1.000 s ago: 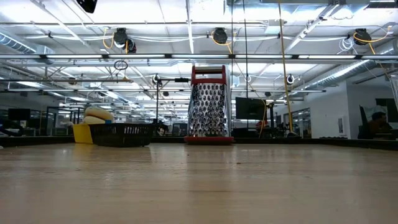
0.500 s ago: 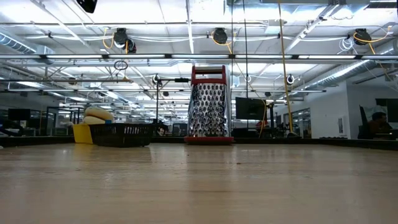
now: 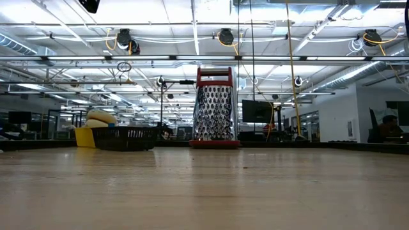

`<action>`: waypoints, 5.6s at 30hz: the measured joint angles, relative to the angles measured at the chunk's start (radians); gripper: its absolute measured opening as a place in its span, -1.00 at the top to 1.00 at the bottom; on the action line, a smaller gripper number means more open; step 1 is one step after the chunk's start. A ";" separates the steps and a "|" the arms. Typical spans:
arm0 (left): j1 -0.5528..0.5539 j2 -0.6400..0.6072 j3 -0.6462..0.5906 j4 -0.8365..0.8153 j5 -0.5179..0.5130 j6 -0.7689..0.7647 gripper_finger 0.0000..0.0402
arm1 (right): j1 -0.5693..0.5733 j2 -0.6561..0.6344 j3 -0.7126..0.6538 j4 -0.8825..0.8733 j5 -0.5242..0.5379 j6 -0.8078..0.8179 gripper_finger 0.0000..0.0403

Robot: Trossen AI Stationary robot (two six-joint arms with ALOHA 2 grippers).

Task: Pick & Place Food Item
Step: Put the red popcorn bag into the transparent bin

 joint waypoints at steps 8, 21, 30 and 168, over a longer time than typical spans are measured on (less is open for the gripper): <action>0.000 0.000 0.000 0.000 0.000 0.000 0.87 | -0.005 -0.185 0.001 0.268 0.206 -0.556 0.07; 0.000 0.000 0.000 0.034 -0.005 0.000 0.87 | -0.124 -0.182 -0.096 0.803 0.717 -1.312 0.10; 0.008 0.000 0.000 0.119 -0.004 -0.216 0.87 | -0.201 -0.176 -0.304 1.206 0.638 -1.425 0.12; 0.151 1.263 0.887 -0.401 -0.260 0.225 0.99 | -0.920 0.621 -0.082 1.243 -0.046 -0.500 0.19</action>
